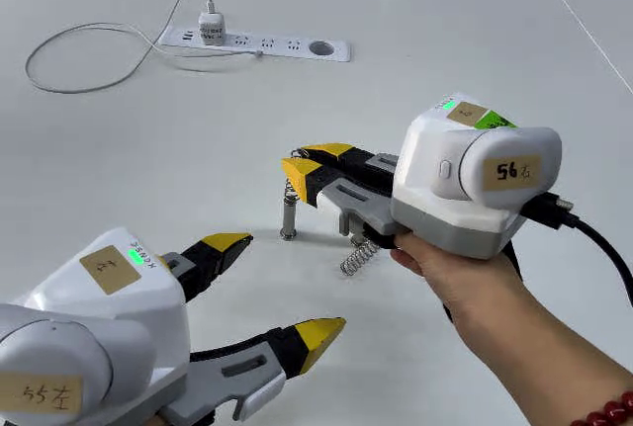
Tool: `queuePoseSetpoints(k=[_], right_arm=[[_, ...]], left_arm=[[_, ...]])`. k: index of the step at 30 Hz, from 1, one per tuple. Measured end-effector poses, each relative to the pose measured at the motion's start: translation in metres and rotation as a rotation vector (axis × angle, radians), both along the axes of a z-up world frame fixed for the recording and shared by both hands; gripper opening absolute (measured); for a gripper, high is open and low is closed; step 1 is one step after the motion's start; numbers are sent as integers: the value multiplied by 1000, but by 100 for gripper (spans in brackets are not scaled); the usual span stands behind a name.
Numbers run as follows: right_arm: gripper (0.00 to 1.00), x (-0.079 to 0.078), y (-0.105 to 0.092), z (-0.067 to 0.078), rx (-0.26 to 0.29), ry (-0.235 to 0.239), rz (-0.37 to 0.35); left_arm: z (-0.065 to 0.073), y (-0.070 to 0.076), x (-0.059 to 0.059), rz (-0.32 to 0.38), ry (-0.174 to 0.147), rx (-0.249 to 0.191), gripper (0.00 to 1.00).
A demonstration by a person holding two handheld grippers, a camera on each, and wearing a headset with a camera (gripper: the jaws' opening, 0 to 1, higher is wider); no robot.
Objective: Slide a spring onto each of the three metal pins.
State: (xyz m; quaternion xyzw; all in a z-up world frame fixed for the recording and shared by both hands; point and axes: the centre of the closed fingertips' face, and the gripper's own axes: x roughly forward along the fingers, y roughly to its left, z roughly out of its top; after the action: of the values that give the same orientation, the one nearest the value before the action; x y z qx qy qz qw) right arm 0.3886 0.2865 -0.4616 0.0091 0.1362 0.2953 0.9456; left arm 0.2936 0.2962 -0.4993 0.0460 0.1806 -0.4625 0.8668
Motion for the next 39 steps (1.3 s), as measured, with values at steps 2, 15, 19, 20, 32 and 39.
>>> queuePoseSetpoints(k=[2,15,19,20,32,39], right_arm=[[11,0,1,-1,3,4,1],[11,-4,4,-15,-83,3,-1],[12,-4,4,-20,-99,7,-8],[12,-4,4,-22,-105,11,-9],[12,-6,5,-42,-128,68,-15],[12,-7,5,-53,-144,99,-11]], left_arm=[[-1,0,0,1,1,1,67],[-3,2,-1,13,15,-3,69],[-4,2,-1,14,18,-2,69],[-4,3,-1,13,17,1,69],[-3,5,0,17,11,3,68],[-2,7,2,23,8,6,68]])
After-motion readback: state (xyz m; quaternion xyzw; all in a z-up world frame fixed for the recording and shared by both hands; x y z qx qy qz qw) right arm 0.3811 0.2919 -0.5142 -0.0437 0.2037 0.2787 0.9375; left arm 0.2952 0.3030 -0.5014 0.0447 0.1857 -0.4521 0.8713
